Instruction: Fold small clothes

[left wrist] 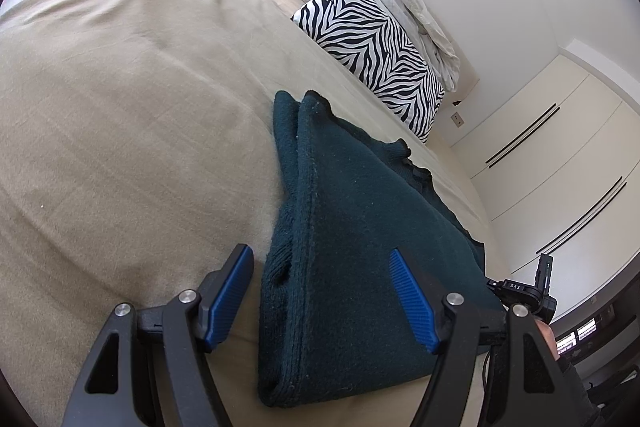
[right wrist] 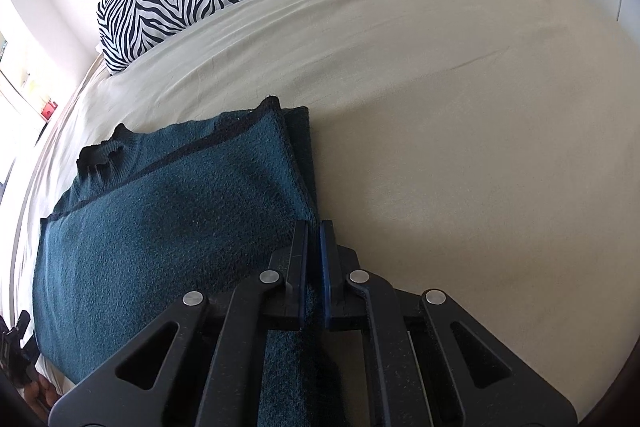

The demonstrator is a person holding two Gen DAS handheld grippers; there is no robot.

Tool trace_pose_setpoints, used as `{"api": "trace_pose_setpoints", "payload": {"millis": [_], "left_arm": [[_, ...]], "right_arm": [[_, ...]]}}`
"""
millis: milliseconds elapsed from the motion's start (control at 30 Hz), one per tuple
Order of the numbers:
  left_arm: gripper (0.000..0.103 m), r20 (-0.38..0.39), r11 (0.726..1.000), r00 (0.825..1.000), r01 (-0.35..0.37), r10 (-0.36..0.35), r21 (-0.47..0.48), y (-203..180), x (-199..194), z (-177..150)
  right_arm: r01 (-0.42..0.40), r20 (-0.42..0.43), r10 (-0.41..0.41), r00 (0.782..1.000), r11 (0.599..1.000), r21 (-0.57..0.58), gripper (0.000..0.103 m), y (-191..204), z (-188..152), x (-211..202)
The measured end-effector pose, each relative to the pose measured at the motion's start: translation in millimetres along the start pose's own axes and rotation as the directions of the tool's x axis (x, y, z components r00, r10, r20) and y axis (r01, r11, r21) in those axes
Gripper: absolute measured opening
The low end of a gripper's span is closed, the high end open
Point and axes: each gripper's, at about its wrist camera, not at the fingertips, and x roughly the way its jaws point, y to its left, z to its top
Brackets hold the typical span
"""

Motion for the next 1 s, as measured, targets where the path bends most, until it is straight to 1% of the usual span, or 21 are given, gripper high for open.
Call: {"api": "trace_pose_setpoints", "payload": {"millis": [67, 133, 200, 267, 333, 400, 433, 500, 567, 633, 667, 700, 733, 767, 800, 833, 867, 900, 933, 967, 1000], "left_arm": [[0.073, 0.0, 1.0, 1.0, 0.002, -0.002, -0.002, 0, 0, 0], [0.073, -0.002, 1.0, 1.0, 0.009, -0.009, -0.012, 1, -1, 1], [0.073, -0.003, 0.999, 1.0, 0.016, -0.016, -0.032, 3, -3, 3], [0.072, 0.0, 0.999, 1.0, -0.007, 0.007, -0.049, 2, -9, 6], [0.072, 0.022, 0.999, 0.999, -0.028, 0.029, -0.025, -9, -20, 8], [0.072, 0.047, 0.998, 0.998, -0.031, 0.029, 0.046, -31, -27, 11], [0.072, 0.049, 0.995, 0.998, -0.035, 0.03, 0.095, -46, -27, 11], [0.073, 0.034, 0.981, 0.999, -0.038, 0.032, 0.191, -76, -17, 11], [0.075, -0.036, 0.966, 0.998, -0.043, 0.054, 0.255, -98, 8, 9], [0.075, -0.104, 0.954, 0.99, -0.061, 0.095, 0.295, -107, 36, 1], [0.075, -0.125, 0.944, 0.983, -0.092, 0.138, 0.318, -106, 48, -5], [0.075, -0.159, 0.936, 0.97, -0.122, 0.182, 0.331, -102, 59, -11], [0.072, -0.185, 0.932, 0.961, -0.137, 0.208, 0.337, -96, 66, -16], [0.07, -0.169, 0.929, 0.964, -0.135, 0.203, 0.345, -92, 63, -20], [0.07, -0.159, 0.927, 0.967, -0.132, 0.198, 0.351, -90, 58, -22], [0.07, -0.162, 0.925, 0.966, -0.134, 0.202, 0.355, -88, 55, -24], [0.07, -0.162, 0.922, 0.965, -0.134, 0.205, 0.363, -87, 53, -27], [0.07, -0.16, 0.916, 0.964, -0.138, 0.211, 0.377, -87, 52, -29], [0.07, -0.158, 0.909, 0.963, -0.142, 0.218, 0.392, -88, 52, -32], [0.07, -0.154, 0.903, 0.962, -0.147, 0.226, 0.404, -89, 53, -34], [0.07, -0.149, 0.897, 0.96, -0.155, 0.235, 0.414, -89, 54, -36]], "right_arm": [[0.005, -0.007, -0.006, 1.0, 1.0, -0.013, 0.006, 2, 3, 0], [-0.014, 0.002, 0.014, 1.0, 1.0, 0.018, 0.008, 1, 5, -10], [-0.049, 0.059, 0.046, 0.997, 0.998, 0.047, 0.01, -3, 4, -31], [-0.078, 0.127, 0.069, 0.989, 0.995, 0.067, 0.021, -6, -2, -58], [-0.156, 0.195, 0.136, 0.971, 0.983, 0.092, 0.046, -10, -11, -87], [-0.276, 0.251, 0.244, 0.937, 0.956, 0.103, 0.062, -9, -23, -109], [-0.343, 0.245, 0.311, 0.918, 0.934, 0.1, 0.063, -5, -28, -112], [-0.478, 0.176, 0.455, 0.873, 0.87, 0.119, 0.063, 11, -38, -103], [-0.571, 0.099, 0.563, 0.821, 0.811, 0.126, 0.063, 37, -50, -86], [-0.617, 0.037, 0.619, 0.785, 0.775, 0.135, 0.063, 62, -64, -64], [-0.628, -0.003, 0.635, 0.772, 0.764, 0.149, 0.062, 71, -72, -49], [-0.612, -0.034, 0.625, 0.78, 0.773, 0.169, 0.061, 77, -79, -36], [-0.582, -0.051, 0.598, 0.8, 0.794, 0.177, 0.057, 77, -87, -26], [-0.568, -0.045, 0.582, 0.812, 0.805, 0.168, 0.05, 75, -93, -21], [-0.564, -0.028, 0.576, 0.817, 0.808, 0.171, 0.031, 67, -98, -20], [-0.567, -0.011, 0.58, 0.814, 0.799, 0.199, 0.025, 55, -101, -19], [-0.577, 0.019, 0.59, 0.808, 0.782, 0.235, 0.024, 40, -104, -19], [-0.563, 0.054, 0.571, 0.819, 0.783, 0.264, 0.02, 22, -107, -21], [-0.531, 0.087, 0.531, 0.843, 0.796, 0.292, 0.011, 5, -109, -25], [-0.502, 0.114, 0.494, 0.862, 0.8, 0.329, 0.009, -11, -111, -29], [-0.483, 0.14, 0.467, 0.873, 0.793, 0.371, 0.006, -27, -115, -33]]}}
